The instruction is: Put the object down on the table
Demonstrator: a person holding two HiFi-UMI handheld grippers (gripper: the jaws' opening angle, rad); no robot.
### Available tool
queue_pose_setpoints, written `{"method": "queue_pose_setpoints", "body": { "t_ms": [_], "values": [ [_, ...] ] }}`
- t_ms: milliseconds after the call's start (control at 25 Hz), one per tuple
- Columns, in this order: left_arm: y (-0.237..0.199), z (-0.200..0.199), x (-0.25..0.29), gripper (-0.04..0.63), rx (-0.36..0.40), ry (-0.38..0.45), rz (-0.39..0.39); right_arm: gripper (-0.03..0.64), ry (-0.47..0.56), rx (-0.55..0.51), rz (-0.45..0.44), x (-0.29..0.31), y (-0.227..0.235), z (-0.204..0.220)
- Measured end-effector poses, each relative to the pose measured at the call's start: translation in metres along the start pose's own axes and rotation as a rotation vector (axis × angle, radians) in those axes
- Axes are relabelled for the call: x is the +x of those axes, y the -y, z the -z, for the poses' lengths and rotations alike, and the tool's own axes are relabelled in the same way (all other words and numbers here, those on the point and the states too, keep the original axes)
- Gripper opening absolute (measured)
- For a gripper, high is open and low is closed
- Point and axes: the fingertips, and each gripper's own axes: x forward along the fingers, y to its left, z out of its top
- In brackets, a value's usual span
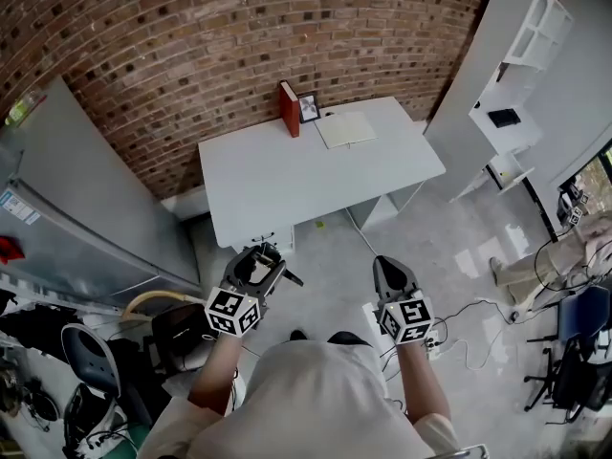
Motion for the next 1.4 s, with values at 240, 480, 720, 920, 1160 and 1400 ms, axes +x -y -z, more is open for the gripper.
{"method": "queue_pose_setpoints", "body": {
  "t_ms": [240, 480, 720, 920, 1160, 1400],
  "values": [
    [-0.011, 0.000, 0.000, 0.278, -0.009, -0.005, 0.005, 0.002, -0.014, 0.008, 0.016, 0.004, -0.003, 0.003],
    [-0.018, 0.002, 0.006, 0.278, -0.017, -0.017, 0.002, 0.002, -0.039, 0.013, 0.015, 0.015, -0.001, 0.007],
    [-0.028, 0.006, 0.027, 0.278, -0.027, -0.031, -0.019, 0.002, -0.058, 0.020, -0.011, 0.038, 0.014, 0.011],
    [-0.041, 0.002, 0.057, 0.278, -0.034, -0.046, -0.039, 0.002, -0.066, 0.015, -0.044, 0.073, 0.033, 0.005],
    [-0.056, -0.005, 0.105, 0.278, -0.035, -0.061, -0.054, 0.002, -0.084, 0.021, -0.076, 0.117, 0.065, -0.002],
    [-0.062, -0.010, 0.159, 0.278, -0.034, -0.085, -0.074, 0.003, -0.116, 0.031, -0.099, 0.152, 0.113, -0.002]
  ]
}}
